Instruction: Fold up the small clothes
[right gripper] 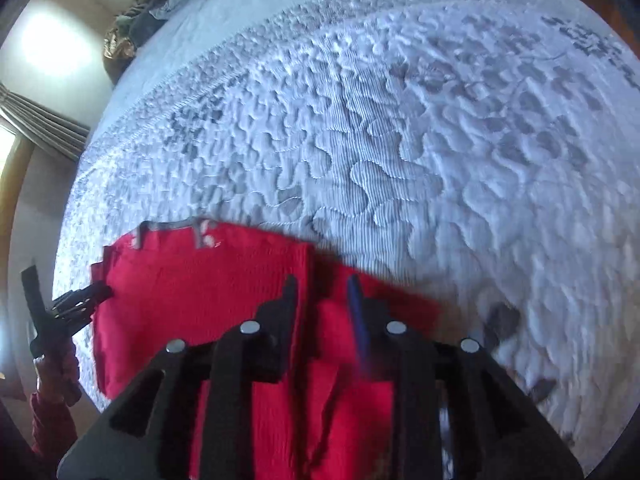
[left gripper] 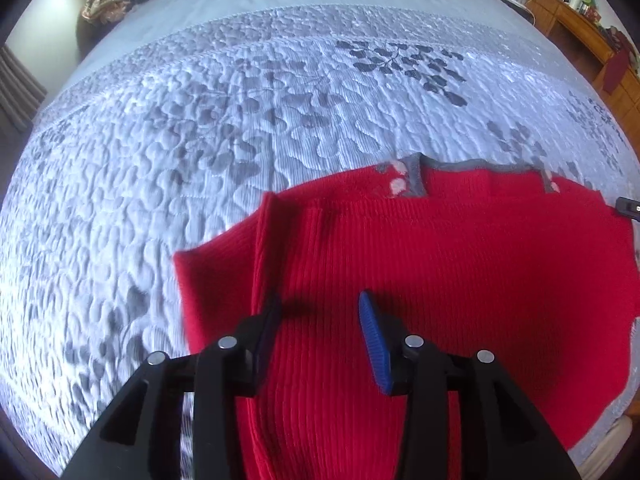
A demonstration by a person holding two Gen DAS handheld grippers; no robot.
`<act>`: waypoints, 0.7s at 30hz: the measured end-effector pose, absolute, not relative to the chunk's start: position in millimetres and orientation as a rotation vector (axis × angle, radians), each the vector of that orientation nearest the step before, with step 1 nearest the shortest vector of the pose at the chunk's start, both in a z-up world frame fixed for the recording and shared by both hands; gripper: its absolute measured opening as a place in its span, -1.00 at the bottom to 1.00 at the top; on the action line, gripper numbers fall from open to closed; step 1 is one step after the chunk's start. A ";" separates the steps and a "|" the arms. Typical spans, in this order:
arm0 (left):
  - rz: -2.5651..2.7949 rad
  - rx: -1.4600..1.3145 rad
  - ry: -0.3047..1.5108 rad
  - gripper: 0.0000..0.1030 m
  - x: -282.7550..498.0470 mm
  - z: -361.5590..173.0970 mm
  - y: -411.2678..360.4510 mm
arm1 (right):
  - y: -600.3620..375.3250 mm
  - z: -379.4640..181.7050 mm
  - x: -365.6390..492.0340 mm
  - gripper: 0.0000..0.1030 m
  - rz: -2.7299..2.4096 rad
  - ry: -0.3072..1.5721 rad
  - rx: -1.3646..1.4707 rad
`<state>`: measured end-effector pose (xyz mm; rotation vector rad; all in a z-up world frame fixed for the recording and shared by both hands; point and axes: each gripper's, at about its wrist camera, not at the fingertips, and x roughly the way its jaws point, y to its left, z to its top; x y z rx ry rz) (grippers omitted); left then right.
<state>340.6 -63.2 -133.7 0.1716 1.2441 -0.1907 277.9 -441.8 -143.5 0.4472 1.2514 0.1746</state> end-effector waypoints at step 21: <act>-0.120 0.169 1.277 0.06 235.2 -133.9 -62.8 | -428.1 -173.1 144.3 0.30 0.180 1.373 0.674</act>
